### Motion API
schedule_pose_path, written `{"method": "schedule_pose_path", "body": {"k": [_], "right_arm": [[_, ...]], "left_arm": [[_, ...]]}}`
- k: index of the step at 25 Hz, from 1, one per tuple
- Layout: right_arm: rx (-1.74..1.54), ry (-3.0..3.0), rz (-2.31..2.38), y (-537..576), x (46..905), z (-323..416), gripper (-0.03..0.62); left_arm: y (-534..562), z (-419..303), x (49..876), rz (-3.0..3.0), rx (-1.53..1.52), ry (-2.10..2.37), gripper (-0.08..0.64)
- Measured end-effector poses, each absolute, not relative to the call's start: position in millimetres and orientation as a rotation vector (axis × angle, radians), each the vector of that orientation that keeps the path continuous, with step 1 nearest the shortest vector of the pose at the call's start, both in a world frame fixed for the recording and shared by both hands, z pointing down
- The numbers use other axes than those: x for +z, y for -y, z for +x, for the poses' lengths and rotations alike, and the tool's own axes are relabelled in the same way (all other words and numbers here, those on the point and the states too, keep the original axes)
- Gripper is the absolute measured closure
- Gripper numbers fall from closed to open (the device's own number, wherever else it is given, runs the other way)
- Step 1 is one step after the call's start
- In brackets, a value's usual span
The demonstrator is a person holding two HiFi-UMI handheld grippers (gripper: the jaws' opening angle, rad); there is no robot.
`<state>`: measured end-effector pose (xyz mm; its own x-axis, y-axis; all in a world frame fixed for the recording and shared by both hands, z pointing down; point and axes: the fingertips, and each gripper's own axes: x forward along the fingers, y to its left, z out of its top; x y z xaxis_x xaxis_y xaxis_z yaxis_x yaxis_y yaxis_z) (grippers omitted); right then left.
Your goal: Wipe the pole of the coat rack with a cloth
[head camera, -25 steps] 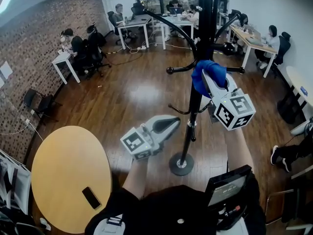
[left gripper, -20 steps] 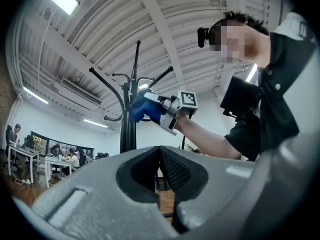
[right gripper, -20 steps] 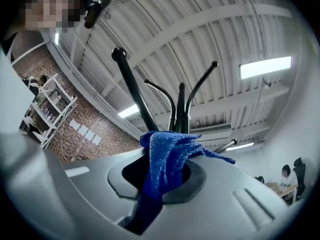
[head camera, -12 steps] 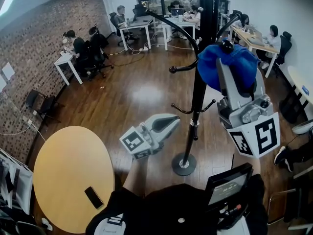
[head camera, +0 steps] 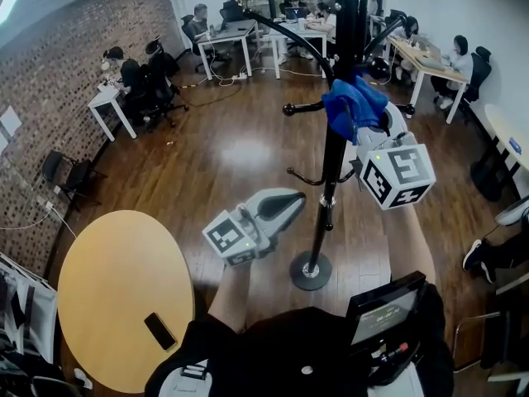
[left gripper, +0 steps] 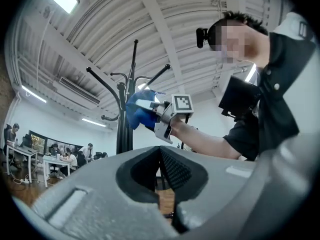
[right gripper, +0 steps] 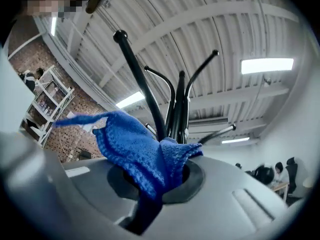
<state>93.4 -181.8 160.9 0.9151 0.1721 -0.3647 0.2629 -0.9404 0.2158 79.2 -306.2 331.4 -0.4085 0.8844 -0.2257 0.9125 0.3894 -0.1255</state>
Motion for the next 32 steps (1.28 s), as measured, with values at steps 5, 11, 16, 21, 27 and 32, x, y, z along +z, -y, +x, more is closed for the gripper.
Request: {"method": "schedule_pose_path", "body": {"k": [5,11,16,21,27,32], "right_arm": [[-0.459,-0.384,2.971,164,231,95,0.551],[-0.060,-0.326,3.176,161,368,105,0.551],[0.455,-0.295,3.318,163,489,112,0.552],[0.724,-0.123,3.445,187,512,90,0.554],[0.831,0.042,3.498,211,500,71,0.554],[0.613,-0.261,3.360,172,512,103,0.554]], "left_arm": [[309,82,337,1.618,-0.341,-2.497,0.563],[302,78,348,1.620,-0.289,-2.509,0.563],[297,75,351,1.616,-0.267,-2.519,0.563],[297,74,355,1.601,-0.243,-2.510,0.563],[293,74,356,1.614,-0.243,-2.507,0.563],[294,78,359,1.625,-0.244,-2.500,0.563]]}}
